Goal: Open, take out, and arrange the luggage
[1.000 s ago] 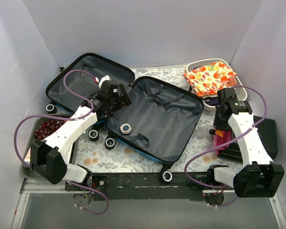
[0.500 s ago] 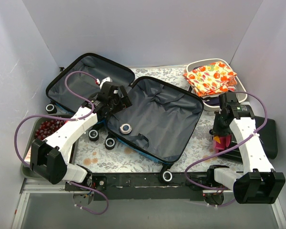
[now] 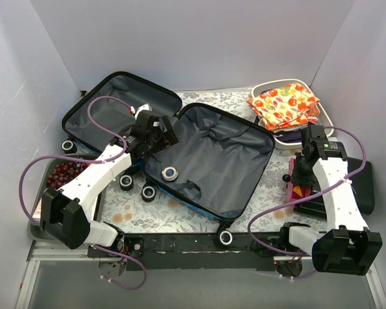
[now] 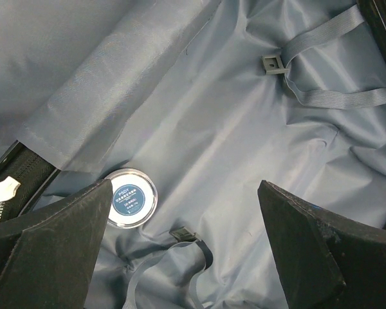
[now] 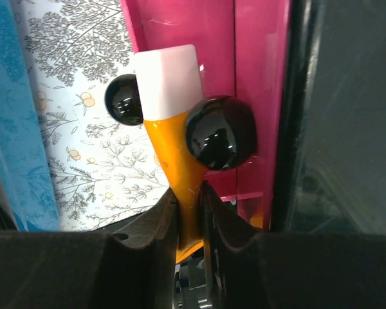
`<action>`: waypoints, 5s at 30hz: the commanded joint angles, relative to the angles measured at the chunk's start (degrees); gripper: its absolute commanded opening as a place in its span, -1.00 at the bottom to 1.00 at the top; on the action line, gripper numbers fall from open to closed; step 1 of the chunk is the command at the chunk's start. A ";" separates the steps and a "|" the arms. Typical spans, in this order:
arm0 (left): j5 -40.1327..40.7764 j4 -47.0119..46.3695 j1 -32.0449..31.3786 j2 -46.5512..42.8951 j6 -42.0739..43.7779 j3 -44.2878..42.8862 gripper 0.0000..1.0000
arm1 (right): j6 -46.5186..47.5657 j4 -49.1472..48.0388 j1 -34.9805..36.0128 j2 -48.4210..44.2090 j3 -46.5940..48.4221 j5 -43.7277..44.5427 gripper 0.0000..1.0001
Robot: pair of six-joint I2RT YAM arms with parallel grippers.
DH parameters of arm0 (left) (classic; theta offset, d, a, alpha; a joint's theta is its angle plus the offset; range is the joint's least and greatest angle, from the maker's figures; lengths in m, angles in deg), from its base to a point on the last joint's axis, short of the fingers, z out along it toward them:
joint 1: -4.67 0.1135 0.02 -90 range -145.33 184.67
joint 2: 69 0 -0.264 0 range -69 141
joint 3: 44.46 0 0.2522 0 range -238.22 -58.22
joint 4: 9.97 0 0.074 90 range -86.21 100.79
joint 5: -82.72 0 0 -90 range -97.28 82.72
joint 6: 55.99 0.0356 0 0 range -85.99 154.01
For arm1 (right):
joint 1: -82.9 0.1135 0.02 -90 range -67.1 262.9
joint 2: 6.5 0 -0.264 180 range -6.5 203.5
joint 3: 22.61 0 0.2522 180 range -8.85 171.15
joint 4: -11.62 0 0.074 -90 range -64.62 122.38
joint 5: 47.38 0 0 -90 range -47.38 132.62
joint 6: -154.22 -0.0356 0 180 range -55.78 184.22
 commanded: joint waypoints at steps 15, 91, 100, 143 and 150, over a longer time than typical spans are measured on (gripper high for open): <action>0.26 -0.36 0.14 -3.51 0.85 -0.08 0.97 | 4.87 -2.35 -1.62 -1.75 2.70 -4.92 -0.13; 0.79 -0.36 0.23 -4.47 1.38 -0.25 0.96 | -5.41 -14.05 -0.75 -1.41 -7.50 7.98 -0.79; -2.46 -1.50 0.23 -5.96 3.13 0.10 0.96 | 4.61 -25.11 -0.75 -8.00 -3.10 -21.43 -0.64; -8.29 -11.61 -40.02 47.49 5.51 -50.97 -0.04 | -3.74 -30.13 -35.64 -4.14 -5.74 -15.65 0.43; 0.53 -8.01 -40.11 42.30 4.99 -52.37 0.17 | -3.21 -30.48 -35.64 -3.26 -6.35 -16.27 0.42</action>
